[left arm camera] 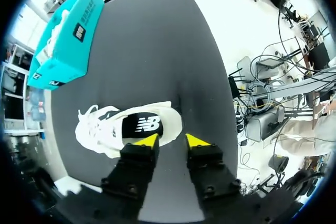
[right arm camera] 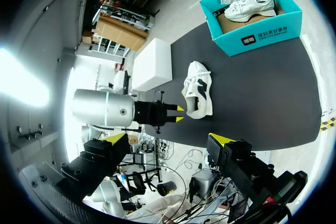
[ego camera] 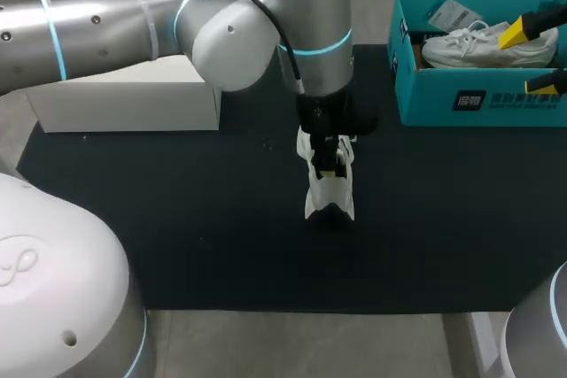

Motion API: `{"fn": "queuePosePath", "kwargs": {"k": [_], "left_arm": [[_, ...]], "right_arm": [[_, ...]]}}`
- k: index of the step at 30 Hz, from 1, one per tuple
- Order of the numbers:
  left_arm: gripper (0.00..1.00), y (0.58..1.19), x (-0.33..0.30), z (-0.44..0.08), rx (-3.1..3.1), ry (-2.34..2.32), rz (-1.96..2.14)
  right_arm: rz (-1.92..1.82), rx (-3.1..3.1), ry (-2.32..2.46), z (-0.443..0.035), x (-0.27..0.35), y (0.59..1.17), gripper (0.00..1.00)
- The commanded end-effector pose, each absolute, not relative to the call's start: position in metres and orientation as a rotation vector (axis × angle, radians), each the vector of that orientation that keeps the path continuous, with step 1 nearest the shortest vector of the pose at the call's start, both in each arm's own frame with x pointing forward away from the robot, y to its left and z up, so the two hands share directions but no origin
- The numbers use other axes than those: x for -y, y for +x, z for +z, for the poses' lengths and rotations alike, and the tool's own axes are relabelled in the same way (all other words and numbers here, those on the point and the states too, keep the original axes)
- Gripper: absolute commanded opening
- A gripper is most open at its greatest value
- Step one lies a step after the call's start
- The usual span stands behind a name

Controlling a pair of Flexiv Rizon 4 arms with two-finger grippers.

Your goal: Take the shoe out of the shoebox, open the shoe tongue, remove and reinsert the insole, then place the shoe into the shoebox

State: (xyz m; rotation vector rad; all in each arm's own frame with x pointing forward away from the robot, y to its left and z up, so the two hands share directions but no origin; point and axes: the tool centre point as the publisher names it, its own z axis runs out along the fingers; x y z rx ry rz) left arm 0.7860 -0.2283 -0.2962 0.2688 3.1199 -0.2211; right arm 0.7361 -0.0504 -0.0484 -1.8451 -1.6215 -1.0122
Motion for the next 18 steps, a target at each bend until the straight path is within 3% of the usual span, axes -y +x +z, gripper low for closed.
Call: {"fn": "queuePosePath", "kwargs": {"k": [1, 18], "left_arm": [[1.0, 0.772, 0.233, -0.304, -3.08, 0.261, -0.16], [1.0, 0.786, 0.25, -0.338, -3.209, 0.204, -0.158]], "right_arm": [[-1.009, 1.622, -1.846, -0.049, 0.05, 0.738, 1.0], [-1.009, 1.622, -1.846, -0.049, 0.05, 0.738, 1.0]]}}
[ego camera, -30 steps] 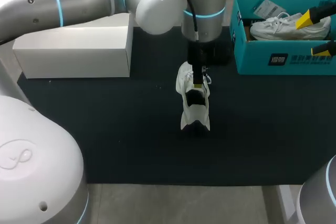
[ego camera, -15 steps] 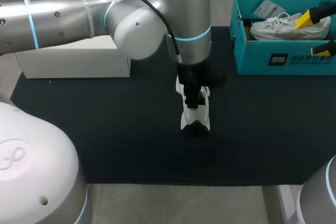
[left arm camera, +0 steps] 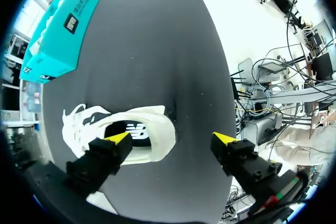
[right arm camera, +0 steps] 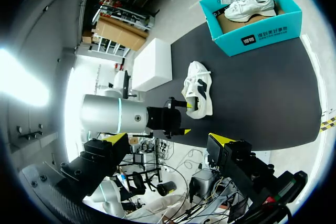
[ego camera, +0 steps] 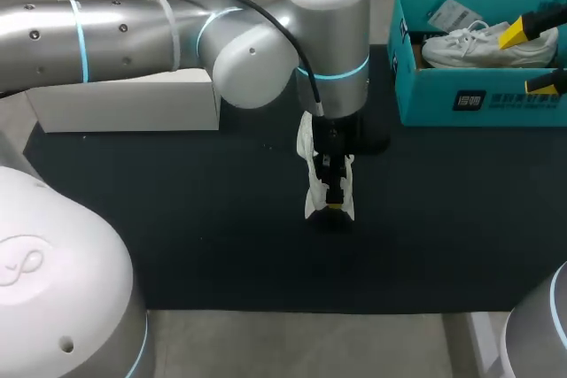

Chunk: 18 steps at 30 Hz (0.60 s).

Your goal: Take the shoe out of the shoebox, open the shoe tongue, remove and reinsert the insole, then place the shoe into the shoebox

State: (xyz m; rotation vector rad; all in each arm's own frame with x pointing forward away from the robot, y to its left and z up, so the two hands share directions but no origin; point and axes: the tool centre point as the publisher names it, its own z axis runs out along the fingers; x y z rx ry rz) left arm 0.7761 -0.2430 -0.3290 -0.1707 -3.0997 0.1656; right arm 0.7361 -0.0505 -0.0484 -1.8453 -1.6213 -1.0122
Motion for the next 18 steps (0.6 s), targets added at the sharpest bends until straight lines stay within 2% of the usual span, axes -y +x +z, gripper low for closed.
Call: {"fn": "queuePosePath", "kwargs": {"k": [1, 18], "left_arm": [[1.0, 0.787, 0.25, -0.34, 3.05, -0.2, 0.134], [1.0, 0.789, 0.243, -0.376, 2.979, -0.139, 0.072]], "right_arm": [[-1.009, 1.622, -1.846, -0.049, 0.05, 0.738, 1.0], [-1.009, 1.622, -1.846, -0.049, 0.05, 0.738, 1.0]]}}
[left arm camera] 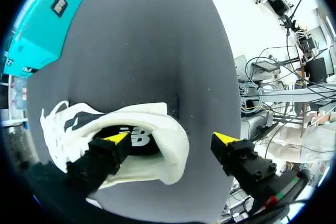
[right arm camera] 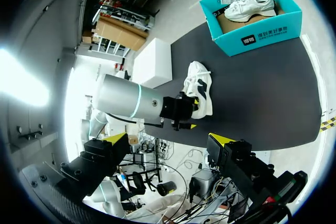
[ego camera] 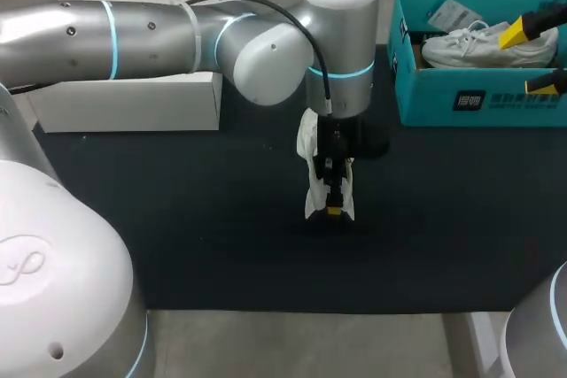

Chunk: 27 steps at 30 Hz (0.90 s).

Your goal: Take the shoe out of the shoebox, open the shoe tongue, remove and reinsert the insole, then place the shoe into the shoebox

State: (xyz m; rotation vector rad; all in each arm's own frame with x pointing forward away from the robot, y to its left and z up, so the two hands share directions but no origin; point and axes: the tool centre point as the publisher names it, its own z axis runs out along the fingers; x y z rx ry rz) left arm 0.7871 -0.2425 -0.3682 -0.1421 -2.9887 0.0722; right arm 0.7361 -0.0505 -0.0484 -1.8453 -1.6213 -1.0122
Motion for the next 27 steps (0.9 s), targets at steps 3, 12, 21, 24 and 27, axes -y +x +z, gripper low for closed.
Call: {"fn": "queuePosePath", "kwargs": {"k": [3, 12, 21, 24, 27], "left_arm": [[1.0, 0.787, 0.241, -0.38, 2.966, -0.133, 0.079], [1.0, 0.783, 0.239, -0.395, 2.953, -0.133, 0.058], [0.74, 0.78, 0.24, -0.405, 2.955, -0.111, 0.052], [0.29, 0.781, 0.239, -0.407, 2.951, -0.101, 0.05], [0.0, 0.781, 0.238, -0.408, 2.947, -0.097, 0.046]], "right_arm": [[-1.009, 1.622, -1.846, -0.049, 0.05, 0.738, 1.0], [-1.009, 1.622, -1.846, -0.049, 0.05, 0.738, 1.0], [-1.009, 1.622, -1.846, -0.049, 0.05, 0.738, 1.0], [-1.009, 1.622, -1.846, -0.049, 0.05, 0.738, 1.0], [-1.009, 1.622, -1.846, -0.049, 0.05, 0.738, 1.0]]}}
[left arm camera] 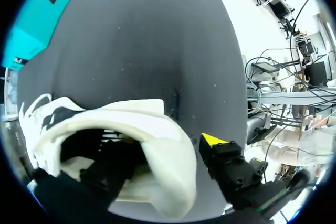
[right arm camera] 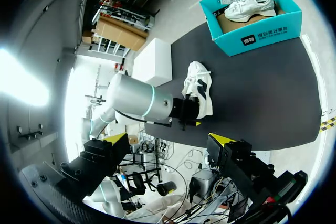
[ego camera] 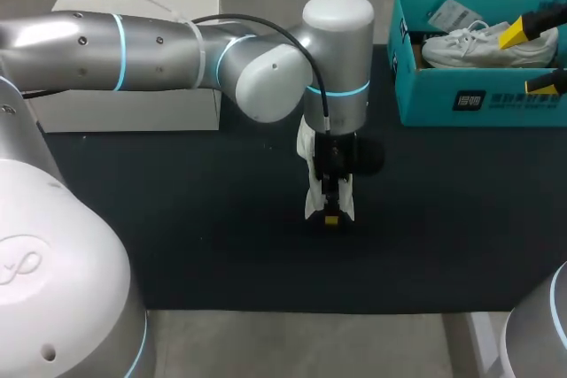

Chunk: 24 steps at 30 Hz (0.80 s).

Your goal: Take the shoe out of the shoebox, open the shoe tongue, remove and reinsert the insole, then place the shoe into the shoebox

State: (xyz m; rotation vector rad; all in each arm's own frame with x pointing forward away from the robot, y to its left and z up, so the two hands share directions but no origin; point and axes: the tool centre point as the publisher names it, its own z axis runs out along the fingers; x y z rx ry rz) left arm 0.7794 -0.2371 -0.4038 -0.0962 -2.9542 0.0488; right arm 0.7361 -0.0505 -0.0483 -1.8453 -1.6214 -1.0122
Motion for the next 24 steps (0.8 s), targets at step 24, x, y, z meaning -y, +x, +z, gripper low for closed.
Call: {"fn": "queuePosePath", "kwargs": {"k": [24], "left_arm": [[0.0, 0.758, 0.225, -0.289, 3.004, -0.09, 0.016]], "right_arm": [[-1.009, 1.622, -1.846, -0.049, 0.05, 0.738, 1.0]]}}
